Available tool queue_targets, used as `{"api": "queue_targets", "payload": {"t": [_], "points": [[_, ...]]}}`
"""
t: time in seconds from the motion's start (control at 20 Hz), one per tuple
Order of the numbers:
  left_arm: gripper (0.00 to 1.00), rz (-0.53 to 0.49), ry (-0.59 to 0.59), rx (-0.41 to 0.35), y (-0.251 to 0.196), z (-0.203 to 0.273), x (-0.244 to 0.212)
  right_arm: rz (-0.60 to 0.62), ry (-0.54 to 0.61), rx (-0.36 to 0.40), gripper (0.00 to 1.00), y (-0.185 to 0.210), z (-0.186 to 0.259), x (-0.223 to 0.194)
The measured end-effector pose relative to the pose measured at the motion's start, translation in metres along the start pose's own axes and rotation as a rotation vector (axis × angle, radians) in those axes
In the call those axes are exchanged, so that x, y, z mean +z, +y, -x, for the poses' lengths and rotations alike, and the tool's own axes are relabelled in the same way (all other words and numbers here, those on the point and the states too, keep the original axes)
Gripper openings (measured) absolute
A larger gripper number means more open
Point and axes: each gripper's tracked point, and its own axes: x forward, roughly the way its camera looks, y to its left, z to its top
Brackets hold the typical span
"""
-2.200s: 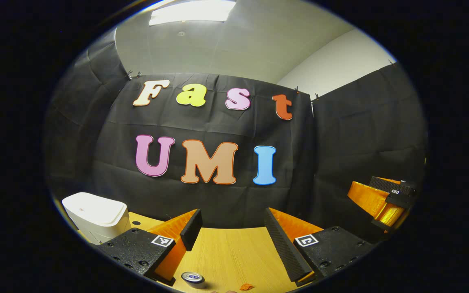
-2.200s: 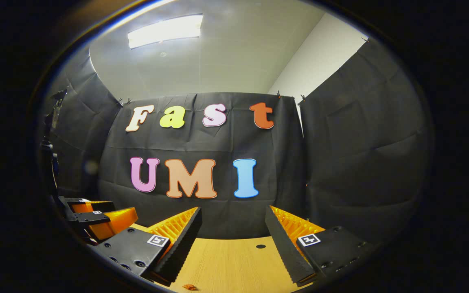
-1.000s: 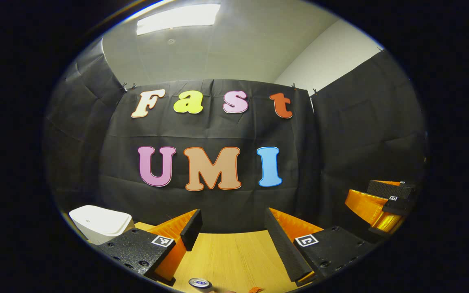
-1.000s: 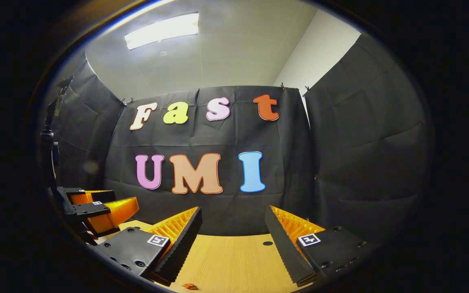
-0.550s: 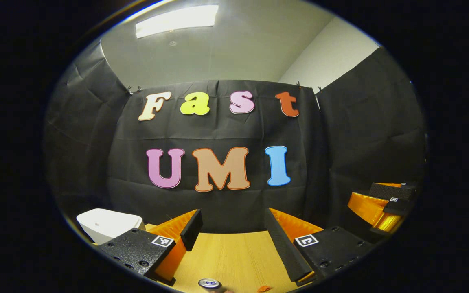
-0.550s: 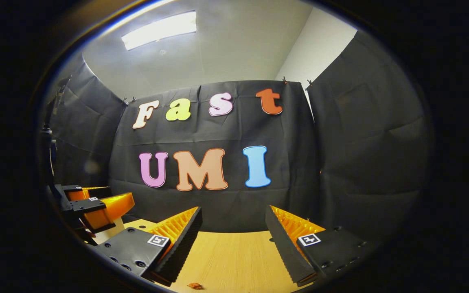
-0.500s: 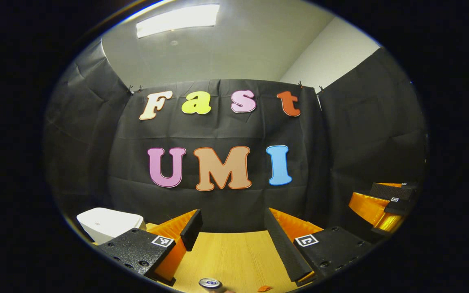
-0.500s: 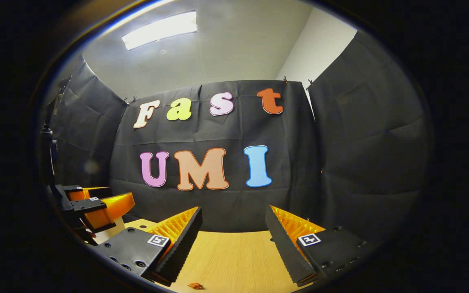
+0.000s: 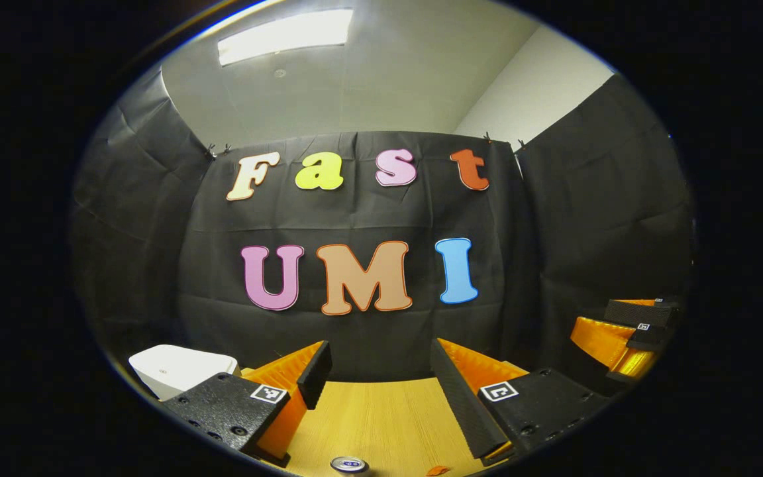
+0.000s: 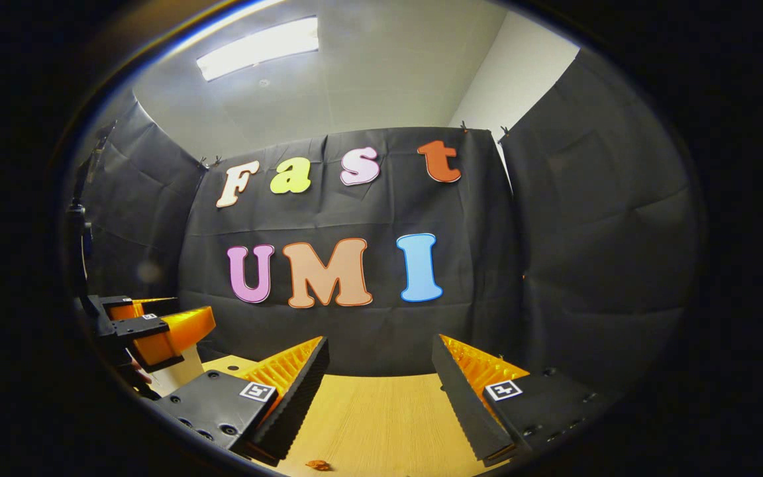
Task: Press the lid of the desktop garbage bin to open it, pick up the crumpled paper on the desktop and throw it into the bin, then pick up the pop can on the desktop and drop it into the bin, and finally close the garbage bin lid.
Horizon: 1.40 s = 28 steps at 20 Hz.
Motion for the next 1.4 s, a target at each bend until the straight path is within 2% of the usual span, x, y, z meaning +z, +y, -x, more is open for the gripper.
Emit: {"api": "queue_targets", "payload": {"t": [0.05, 0.15, 0.4, 0.55, 0.6, 1.0, 1.4], "points": [[0.87, -0.003, -0.003, -0.003, 0.000, 0.000, 0.000, 0.004, 0.001, 0.003, 0.98, 0.001, 0.000, 0.000], [0.72, -0.009, -0.007, 0.003, 0.004, 0.001, 0.002, 0.005, 0.003, 0.006, 0.98, 0.001, 0.000, -0.001], [0.17, -0.031, 0.004, 0.065, 0.029, 0.008, 0.000, -0.004, 0.017, 0.033, 0.98, 0.015, -0.002, -0.007], [0.07, -0.033, 0.011, 0.125, 0.054, 0.013, -0.002, -0.001, 0.018, 0.064, 0.98, 0.031, -0.006, -0.007], [0.01, -0.028, 0.016, 0.134, 0.061, 0.014, -0.002, 0.000, 0.017, 0.075, 0.99, 0.037, -0.008, -0.008], [0.00, -0.076, 0.042, 0.341, 0.167, 0.027, -0.011, 0.014, 0.015, 0.149, 0.98, 0.083, -0.018, -0.009], [0.00, -0.064, 0.159, 0.520, 0.268, 0.036, -0.068, 0.033, 0.032, 0.143, 0.98, 0.106, -0.023, -0.015]]}}
